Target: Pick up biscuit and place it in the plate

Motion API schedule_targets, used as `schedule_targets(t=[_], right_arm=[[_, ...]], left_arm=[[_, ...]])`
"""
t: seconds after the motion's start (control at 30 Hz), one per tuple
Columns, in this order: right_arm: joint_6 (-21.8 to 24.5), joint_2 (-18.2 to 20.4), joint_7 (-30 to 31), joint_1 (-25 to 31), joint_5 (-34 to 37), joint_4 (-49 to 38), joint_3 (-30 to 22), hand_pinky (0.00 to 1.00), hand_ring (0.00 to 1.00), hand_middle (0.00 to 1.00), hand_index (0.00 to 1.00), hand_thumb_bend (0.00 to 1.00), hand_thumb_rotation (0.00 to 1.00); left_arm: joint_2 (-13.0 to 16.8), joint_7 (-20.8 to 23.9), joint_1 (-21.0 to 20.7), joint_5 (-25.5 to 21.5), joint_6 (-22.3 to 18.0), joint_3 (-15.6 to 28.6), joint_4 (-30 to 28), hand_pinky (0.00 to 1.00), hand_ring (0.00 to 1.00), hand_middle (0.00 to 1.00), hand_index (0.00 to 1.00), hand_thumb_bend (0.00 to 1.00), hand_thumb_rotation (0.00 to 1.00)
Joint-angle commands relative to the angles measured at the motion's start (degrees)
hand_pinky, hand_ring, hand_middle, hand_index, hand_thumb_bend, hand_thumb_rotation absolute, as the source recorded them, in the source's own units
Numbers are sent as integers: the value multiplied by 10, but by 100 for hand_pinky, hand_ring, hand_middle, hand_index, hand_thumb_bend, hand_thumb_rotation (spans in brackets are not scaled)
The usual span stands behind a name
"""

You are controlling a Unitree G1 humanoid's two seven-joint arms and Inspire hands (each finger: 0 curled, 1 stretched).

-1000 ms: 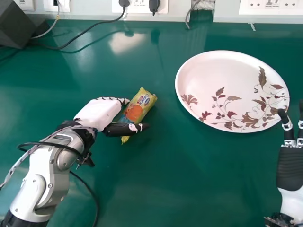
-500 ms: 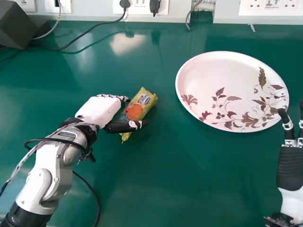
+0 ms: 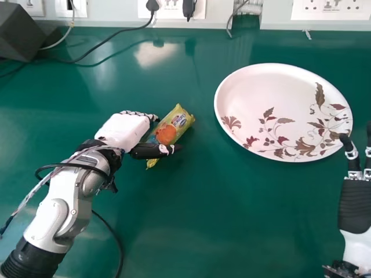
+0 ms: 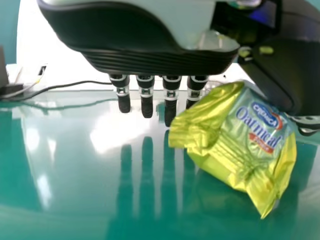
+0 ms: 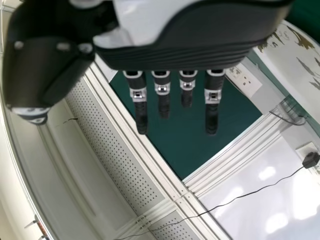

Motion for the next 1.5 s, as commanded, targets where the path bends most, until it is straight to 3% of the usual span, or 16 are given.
schedule_targets(t=[0.0, 0.43, 0.5, 0.73, 1.1, 1.47], right_arm=[[-5, 24, 0, 0, 4, -1, -1, 69, 93, 95, 80, 89, 20], [-3, 22, -10, 0, -1, -9, 2, 70, 93, 94, 80, 88, 19], [3, 19, -8, 1, 6, -12, 3, 70, 93, 94, 80, 88, 19], [23, 15, 1, 4, 37, -23, 5, 70, 93, 94, 78, 87, 17], [15, 30, -45, 7, -4, -42, 10, 65, 91, 94, 77, 85, 14], [7, 35, -55, 12, 2, -44, 14, 63, 89, 93, 76, 84, 14]], left_arm=[[8, -9, 18, 11, -2, -18, 26, 100, 99, 94, 93, 100, 60], [8, -8, 4, 8, -5, -34, 53, 99, 93, 92, 91, 100, 57], [9, -5, 2, 7, -8, -35, 56, 90, 89, 91, 91, 100, 53], [15, -5, -3, 2, -15, -34, 60, 76, 79, 85, 87, 100, 38], [22, -6, -11, -1, -24, -35, 64, 50, 58, 71, 69, 73, 17], [27, -7, -12, -5, -31, -33, 62, 40, 49, 60, 62, 63, 0]])
